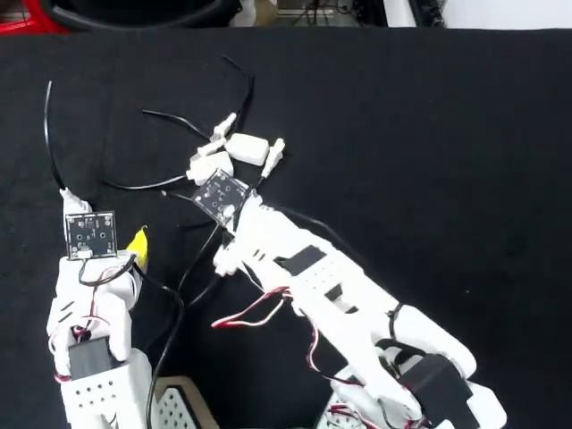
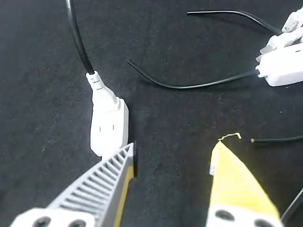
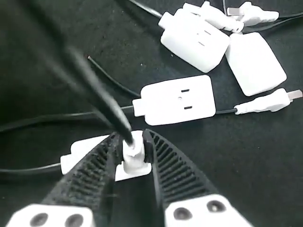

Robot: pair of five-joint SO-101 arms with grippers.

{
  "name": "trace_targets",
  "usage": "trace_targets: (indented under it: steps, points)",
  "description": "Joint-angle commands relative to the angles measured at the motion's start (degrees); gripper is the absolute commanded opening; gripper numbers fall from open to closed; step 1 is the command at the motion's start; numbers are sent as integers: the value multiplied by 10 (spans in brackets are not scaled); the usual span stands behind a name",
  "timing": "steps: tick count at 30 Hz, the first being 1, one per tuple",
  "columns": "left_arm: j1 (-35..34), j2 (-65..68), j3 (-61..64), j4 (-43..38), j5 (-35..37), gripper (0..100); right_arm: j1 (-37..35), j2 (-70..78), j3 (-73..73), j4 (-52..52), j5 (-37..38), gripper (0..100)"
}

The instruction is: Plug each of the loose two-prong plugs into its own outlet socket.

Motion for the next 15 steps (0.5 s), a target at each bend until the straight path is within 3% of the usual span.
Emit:
trace_targets:
  steps: [1, 10, 15]
  points:
    - [8, 0, 11, -14, -4, 261, 12, 15, 32, 6, 7, 11]
    - [15, -1, 4, -33, -3, 261, 18, 42, -11, 92, 7, 11]
    - [111, -1, -23, -95, -1, 261, 20, 138, -134, 207, 8, 11]
